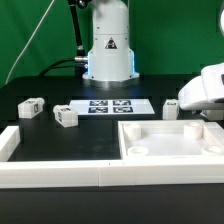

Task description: Assemble one leg

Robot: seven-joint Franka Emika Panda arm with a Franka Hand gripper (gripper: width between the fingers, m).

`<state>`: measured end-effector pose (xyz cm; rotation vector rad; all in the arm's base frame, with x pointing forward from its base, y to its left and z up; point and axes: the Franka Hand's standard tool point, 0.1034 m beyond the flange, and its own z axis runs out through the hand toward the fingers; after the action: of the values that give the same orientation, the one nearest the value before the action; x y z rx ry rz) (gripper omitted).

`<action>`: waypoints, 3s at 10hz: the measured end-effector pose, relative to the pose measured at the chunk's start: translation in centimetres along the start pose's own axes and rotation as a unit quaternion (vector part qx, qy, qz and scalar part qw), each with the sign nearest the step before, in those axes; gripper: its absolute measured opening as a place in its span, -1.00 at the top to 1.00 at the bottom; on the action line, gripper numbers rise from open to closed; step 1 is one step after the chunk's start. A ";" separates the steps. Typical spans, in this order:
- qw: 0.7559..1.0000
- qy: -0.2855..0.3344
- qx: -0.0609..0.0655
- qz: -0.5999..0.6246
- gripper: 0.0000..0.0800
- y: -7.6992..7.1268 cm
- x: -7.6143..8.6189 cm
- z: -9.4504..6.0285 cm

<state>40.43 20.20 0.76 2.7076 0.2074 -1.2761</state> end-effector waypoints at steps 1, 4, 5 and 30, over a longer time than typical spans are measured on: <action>1.000 0.000 -0.002 0.001 -0.62 -0.3 0.0 0.1; 1.000 0.000 -0.002 0.001 -0.31 -0.2 0.0 0.1; 1.000 0.000 -0.002 0.001 0.13 -0.2 0.0 0.1; 0.826 0.559 0.036 -0.059 0.27 8.6 -1.8 -15.2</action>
Offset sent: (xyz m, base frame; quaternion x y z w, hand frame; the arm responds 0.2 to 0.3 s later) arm 0.0000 0.0000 0.0000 0.0000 0.0000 0.0000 1.0000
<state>52.34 14.45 12.32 3.1534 0.4330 0.4716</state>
